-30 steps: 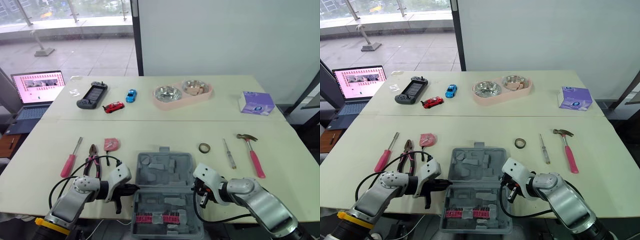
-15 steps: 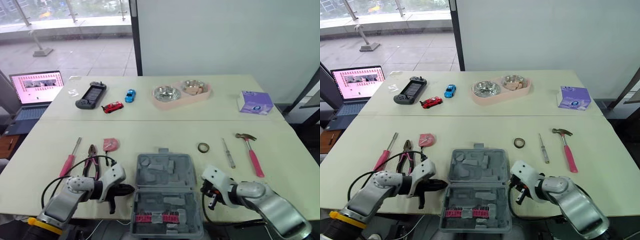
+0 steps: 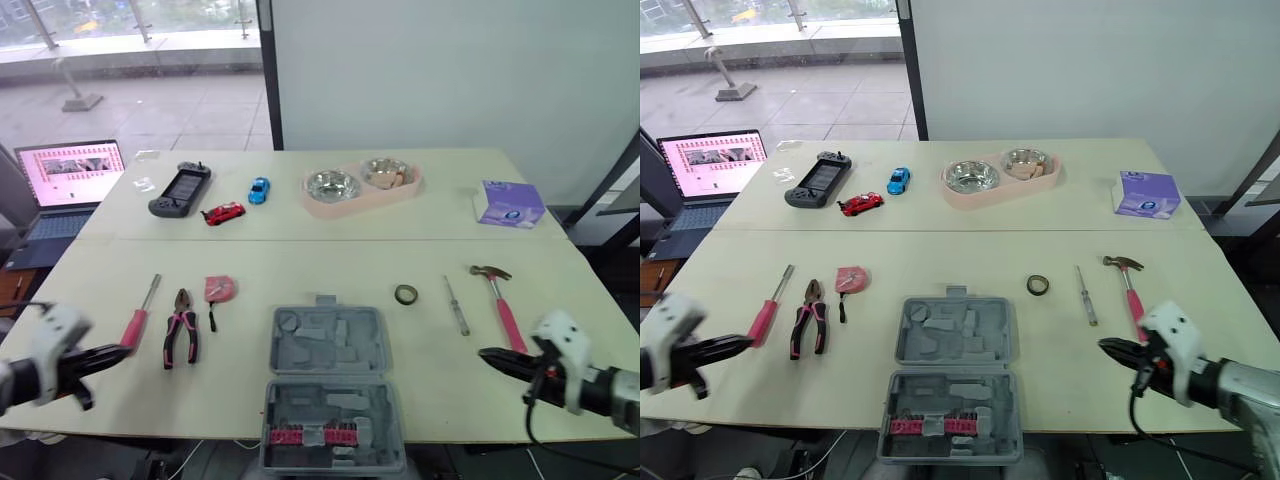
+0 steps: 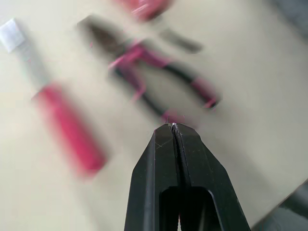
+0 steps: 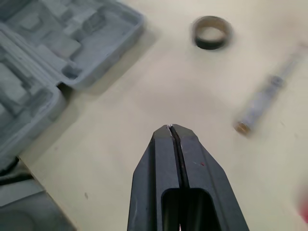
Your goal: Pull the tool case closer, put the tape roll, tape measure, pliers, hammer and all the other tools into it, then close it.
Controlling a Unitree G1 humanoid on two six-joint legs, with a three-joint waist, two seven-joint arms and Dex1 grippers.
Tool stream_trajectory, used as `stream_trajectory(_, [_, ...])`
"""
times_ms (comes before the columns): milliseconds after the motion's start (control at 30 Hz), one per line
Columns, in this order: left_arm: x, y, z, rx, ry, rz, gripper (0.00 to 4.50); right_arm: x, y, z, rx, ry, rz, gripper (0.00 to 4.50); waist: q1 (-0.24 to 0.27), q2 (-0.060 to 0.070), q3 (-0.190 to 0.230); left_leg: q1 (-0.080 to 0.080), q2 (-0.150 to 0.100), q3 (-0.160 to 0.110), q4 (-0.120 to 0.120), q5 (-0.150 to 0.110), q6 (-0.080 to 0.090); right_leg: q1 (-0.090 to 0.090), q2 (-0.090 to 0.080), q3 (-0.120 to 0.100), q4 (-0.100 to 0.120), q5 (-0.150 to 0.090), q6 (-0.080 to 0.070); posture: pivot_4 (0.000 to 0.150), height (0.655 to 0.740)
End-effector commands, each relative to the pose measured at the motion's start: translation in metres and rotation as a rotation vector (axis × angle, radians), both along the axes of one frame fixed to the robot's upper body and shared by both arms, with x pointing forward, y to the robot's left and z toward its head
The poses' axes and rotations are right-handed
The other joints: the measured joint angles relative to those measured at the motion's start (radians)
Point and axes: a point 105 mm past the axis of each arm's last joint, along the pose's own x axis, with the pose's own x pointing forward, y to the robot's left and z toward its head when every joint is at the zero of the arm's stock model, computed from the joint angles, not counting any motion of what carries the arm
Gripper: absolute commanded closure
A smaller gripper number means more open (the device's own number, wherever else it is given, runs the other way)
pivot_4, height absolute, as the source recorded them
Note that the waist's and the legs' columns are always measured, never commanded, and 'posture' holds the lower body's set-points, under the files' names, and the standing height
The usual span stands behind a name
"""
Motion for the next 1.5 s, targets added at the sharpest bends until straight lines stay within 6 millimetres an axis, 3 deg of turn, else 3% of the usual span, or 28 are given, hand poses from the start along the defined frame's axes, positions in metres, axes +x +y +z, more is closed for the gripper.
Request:
stream_trajectory(33, [-0.02,0.043,0.014,0.037,-0.06,0.16,4.5,-0.003,-0.031,0.014,0.02,-0.066,-0.071,3.68,-0.002,-0.001,0.0,0.0,0.0,0.0,0.0,0.0,0.0,0.0,0.0,0.0,0.0,0.0,0.0,0.15,0.736])
stream_trajectory(67, [-0.025,0.051,0.013,0.032,-0.069,0.199,4.5,-0.004,-0.038,0.014,0.029,-0.071,-0.094,3.21,-0.002,-0.001,0.001,0.0,0.0,0.0,0.0,0.0,0.0,0.0,0.0,0.0,0.0,0.0,0.0,0.15,0.736])
stream_trajectory(133, [-0.036,0.067,0.012,0.02,-0.088,0.284,3.94,-0.008,-0.049,0.011,0.035,-0.071,-0.114,2.17,-0.001,-0.001,0.001,0.0,0.0,0.0,0.0,0.0,0.0,0.0,0.0,0.0,0.0,0.0,-0.001,0.15,0.736])
stream_trajectory(267, [-0.052,0.085,0.004,0.075,-0.074,0.351,2.05,-0.014,-0.067,-0.001,-0.006,-0.05,-0.15,0.08,0.001,-0.001,0.001,0.0,0.0,0.0,0.0,0.0,0.0,0.0,-0.001,0.0,0.0,0.0,0.0,0.15,0.736])
stream_trajectory(400, [-0.052,0.088,0.005,0.071,-0.093,0.357,0.07,-0.015,-0.07,-0.01,-0.022,-0.036,-0.147,0.0,0.0,-0.002,0.001,0.0,0.0,0.001,0.0,0.0,0.0,0.0,-0.001,0.0,0.0,0.0,0.0,0.15,0.736])
stream_trajectory(600, [-0.045,0.081,0.004,0.055,-0.088,0.327,0.07,-0.012,-0.068,-0.009,-0.017,-0.056,-0.139,0.0,-0.003,-0.001,0.001,0.0,0.0,0.001,0.0,0.0,0.0,0.0,-0.001,0.0,0.0,0.0,0.0,0.15,0.736])
stream_trajectory(767, [-0.027,0.058,0.004,0.031,-0.097,0.222,0.07,-0.006,-0.053,-0.002,-0.016,-0.078,-0.113,0.0,-0.003,-0.001,0.001,0.0,0.0,0.001,0.0,0.0,0.0,0.0,-0.001,0.0,0.0,0.0,0.0,0.15,0.736])
stream_trajectory(833, [-0.014,0.039,0.006,-0.015,-0.15,0.162,0.07,-0.003,-0.04,0.001,0.008,-0.07,-0.097,0.0,-0.001,0.0,0.0,0.0,0.0,0.001,0.0,0.0,0.0,0.0,-0.001,0.001,0.0,0.0,0.0,0.15,0.736])
stream_trajectory(967, [-0.001,-0.025,0.001,-0.111,-0.152,-0.081,0.07,0.002,0.012,0.006,0.075,-0.029,0.001,0.0,0.0,-0.001,0.0,0.0,0.0,0.001,0.0,0.0,0.0,0.0,-0.001,0.001,0.0,0.001,0.001,0.15,0.736])
stream_trajectory(1067, [0.014,-0.065,0.013,-0.125,-0.274,-0.205,0.07,0.017,0.043,0.005,0.06,-0.039,0.011,0.0,0.0,-0.002,0.0,-0.001,0.0,0.0,0.0,0.0,0.0,-0.001,-0.001,0.001,0.0,0.002,0.002,0.15,0.736])
stream_trajectory(1167, [0.012,-0.11,0.02,-0.164,-0.351,-0.382,0.07,0.044,0.069,0.005,0.054,-0.056,-0.034,0.0,-0.001,-0.002,0.0,-0.001,0.0,0.001,0.001,0.0,-0.001,-0.001,-0.001,0.002,0.0,0.001,-0.002,0.15,0.736])
stream_trajectory(1333, [-0.007,-0.155,0.023,-0.233,-0.276,-0.64,0.07,0.077,0.106,0.0,0.034,-0.042,-0.021,0.0,0.0,-0.002,0.0,-0.002,0.0,0.002,0.0,0.0,-0.001,-0.004,0.0,0.002,0.0,0.002,0.0,0.15,0.736])
stream_trajectory(1500, [-0.003,-0.169,0.039,-0.272,-0.32,-0.712,0.07,0.105,0.103,-0.017,-0.082,0.008,-0.063,0.0,0.008,0.0,0.001,-0.003,0.0,0.001,0.0,0.0,-0.001,-0.004,0.0,0.002,0.0,0.001,-0.002,0.15,0.736])
